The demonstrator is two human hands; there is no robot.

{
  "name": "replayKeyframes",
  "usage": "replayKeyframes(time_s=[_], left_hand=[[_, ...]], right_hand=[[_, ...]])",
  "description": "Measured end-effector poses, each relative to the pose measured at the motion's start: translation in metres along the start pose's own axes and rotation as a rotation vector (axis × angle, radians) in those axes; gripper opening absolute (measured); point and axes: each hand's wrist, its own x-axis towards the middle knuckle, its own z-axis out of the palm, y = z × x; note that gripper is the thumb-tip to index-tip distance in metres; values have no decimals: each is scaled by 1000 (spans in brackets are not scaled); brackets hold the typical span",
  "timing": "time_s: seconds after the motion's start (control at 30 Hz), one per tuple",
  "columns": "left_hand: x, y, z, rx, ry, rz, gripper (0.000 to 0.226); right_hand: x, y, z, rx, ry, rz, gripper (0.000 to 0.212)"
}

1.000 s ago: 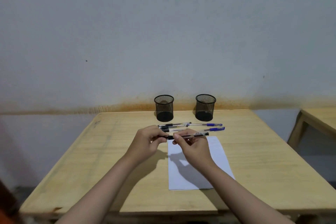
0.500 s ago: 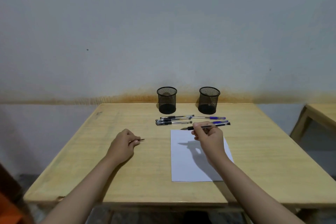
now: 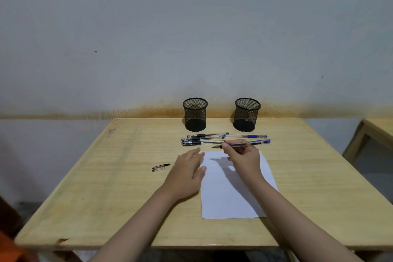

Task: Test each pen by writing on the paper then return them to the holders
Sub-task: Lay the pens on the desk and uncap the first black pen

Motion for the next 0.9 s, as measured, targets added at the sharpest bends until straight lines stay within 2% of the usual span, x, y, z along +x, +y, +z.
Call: replayKeyframes(time_s=[0.1, 0.2, 0.4, 0.47, 0.53, 0.7, 0.9], left_hand=[[9, -2, 11, 130, -115, -81, 64], [11, -5, 16, 244, -147, -101, 65], [9, -4, 16, 226, -108, -93, 67], [9, -4, 16, 221, -97, -98, 70], [10, -4, 17, 223, -94, -99, 72], [10, -5, 17, 218, -92, -108, 71], [11, -4, 17, 225, -95, -116, 71]], right_hand=[[8, 4, 2, -18, 51, 35, 5], [19, 5, 7, -40, 63, 24, 8], [40, 10, 37, -16, -62, 113, 16], [42, 16, 44, -102, -94, 65, 12], [44, 18, 48, -170, -95, 15, 17], [48, 28, 48, -41, -42, 128, 25], [51, 33, 47, -39, -124, 122, 24]])
